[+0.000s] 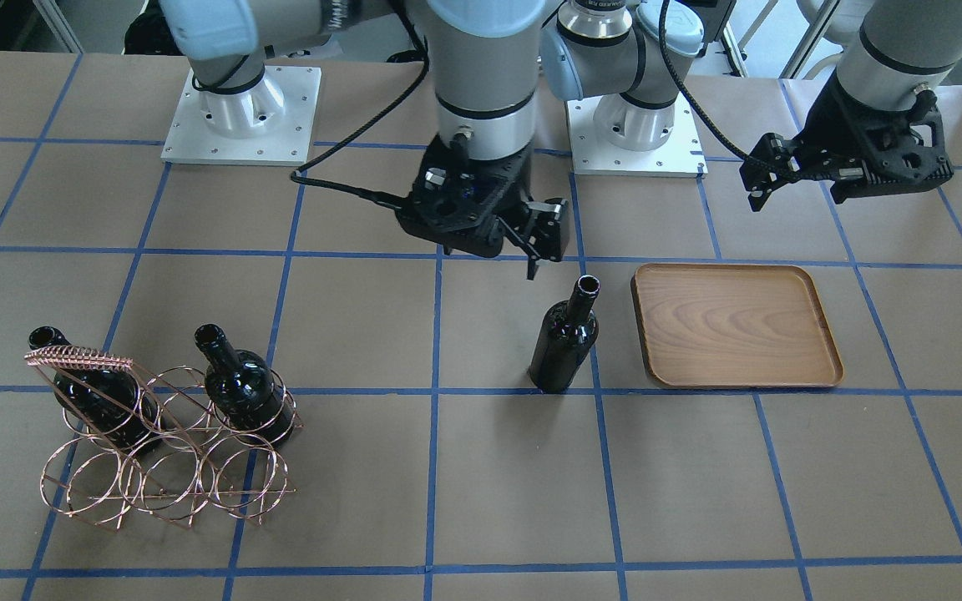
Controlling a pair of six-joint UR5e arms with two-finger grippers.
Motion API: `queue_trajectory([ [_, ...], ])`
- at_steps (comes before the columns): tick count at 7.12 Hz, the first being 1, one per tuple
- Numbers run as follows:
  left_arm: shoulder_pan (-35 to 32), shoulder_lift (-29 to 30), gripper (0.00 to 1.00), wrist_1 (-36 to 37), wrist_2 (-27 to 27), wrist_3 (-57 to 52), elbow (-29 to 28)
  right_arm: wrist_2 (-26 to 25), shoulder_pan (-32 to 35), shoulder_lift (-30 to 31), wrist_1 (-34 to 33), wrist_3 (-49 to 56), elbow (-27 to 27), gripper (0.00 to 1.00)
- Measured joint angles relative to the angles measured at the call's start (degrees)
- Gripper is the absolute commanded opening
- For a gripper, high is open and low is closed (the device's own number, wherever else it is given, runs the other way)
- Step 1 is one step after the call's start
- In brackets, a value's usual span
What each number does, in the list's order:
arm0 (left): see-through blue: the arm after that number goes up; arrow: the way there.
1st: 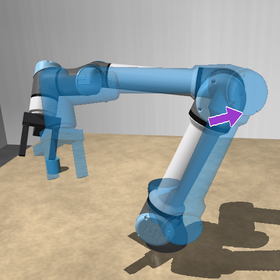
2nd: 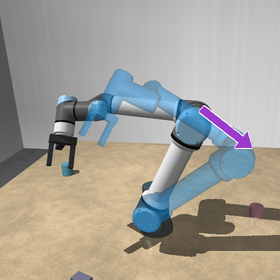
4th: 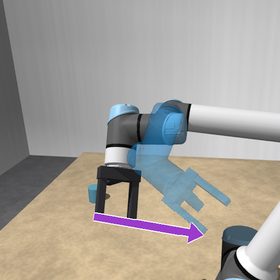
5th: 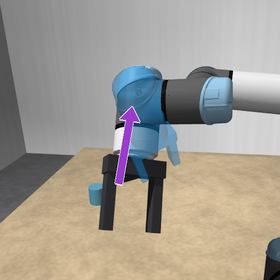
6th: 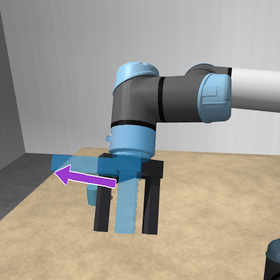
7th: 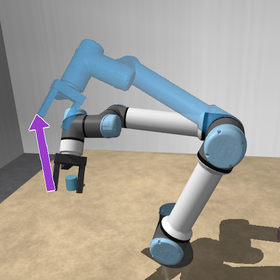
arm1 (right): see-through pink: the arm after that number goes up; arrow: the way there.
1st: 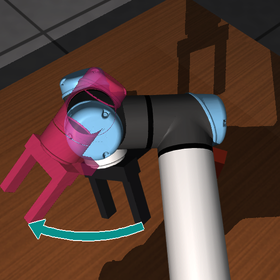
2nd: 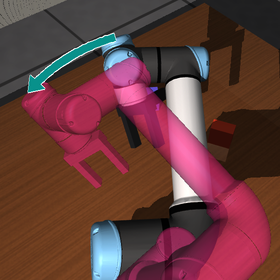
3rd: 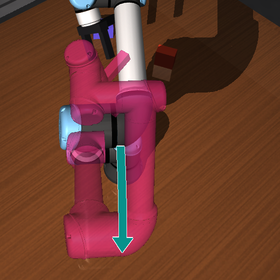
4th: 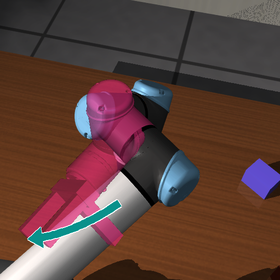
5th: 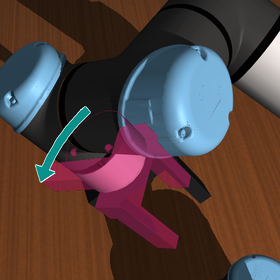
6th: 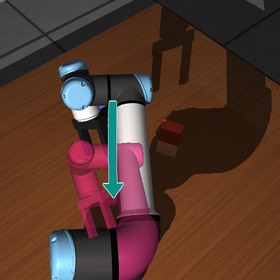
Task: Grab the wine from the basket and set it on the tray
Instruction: 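Open the right gripper and raise it back over the rack, then move the left gripper over the standing bottle and grasp its neck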
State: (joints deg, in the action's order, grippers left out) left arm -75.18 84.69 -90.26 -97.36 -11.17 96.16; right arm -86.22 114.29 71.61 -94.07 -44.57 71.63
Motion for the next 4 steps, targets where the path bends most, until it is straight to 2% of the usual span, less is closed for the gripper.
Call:
queue_trajectory([
  [2,-4.4,0.6,1.0,2.8,1.3,0.6,-0.8,-1.8,-7.4,6.1,5.7,17.1,3.3,1.0],
  [4,-12.2,2.4,1.0,3.4,2.6,2.5,-3.5,-3.2,-16.6,11.8,12.6,32.6,5.4,1.0],
])
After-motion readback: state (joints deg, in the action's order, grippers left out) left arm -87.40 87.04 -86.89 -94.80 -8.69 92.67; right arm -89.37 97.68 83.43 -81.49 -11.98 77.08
